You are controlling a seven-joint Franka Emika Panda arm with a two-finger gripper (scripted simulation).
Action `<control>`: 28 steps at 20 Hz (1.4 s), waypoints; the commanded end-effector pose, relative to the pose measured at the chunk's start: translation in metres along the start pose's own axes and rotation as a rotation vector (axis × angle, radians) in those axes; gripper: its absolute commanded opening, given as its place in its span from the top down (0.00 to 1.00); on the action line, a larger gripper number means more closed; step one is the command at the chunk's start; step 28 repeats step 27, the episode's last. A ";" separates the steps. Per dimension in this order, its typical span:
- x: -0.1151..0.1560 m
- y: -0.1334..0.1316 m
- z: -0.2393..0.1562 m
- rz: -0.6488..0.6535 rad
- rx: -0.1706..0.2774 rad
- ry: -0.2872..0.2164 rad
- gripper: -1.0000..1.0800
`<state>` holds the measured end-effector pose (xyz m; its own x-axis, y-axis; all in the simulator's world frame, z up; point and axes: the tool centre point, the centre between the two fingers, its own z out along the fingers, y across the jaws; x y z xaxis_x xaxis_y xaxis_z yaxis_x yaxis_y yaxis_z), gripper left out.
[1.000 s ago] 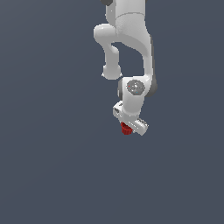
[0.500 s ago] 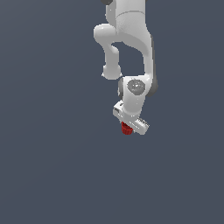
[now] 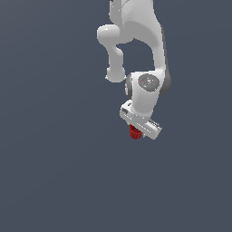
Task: Pick up the object and move it to a goal position.
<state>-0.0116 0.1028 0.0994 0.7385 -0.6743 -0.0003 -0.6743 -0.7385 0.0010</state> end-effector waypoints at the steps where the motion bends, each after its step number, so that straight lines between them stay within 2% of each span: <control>1: 0.003 -0.010 -0.020 0.000 0.002 0.002 1.00; 14: 0.019 -0.060 -0.114 0.000 0.001 0.001 1.00; 21: 0.024 -0.073 -0.135 0.000 0.001 0.001 1.00; 28: 0.025 -0.076 -0.139 0.000 0.001 0.001 1.00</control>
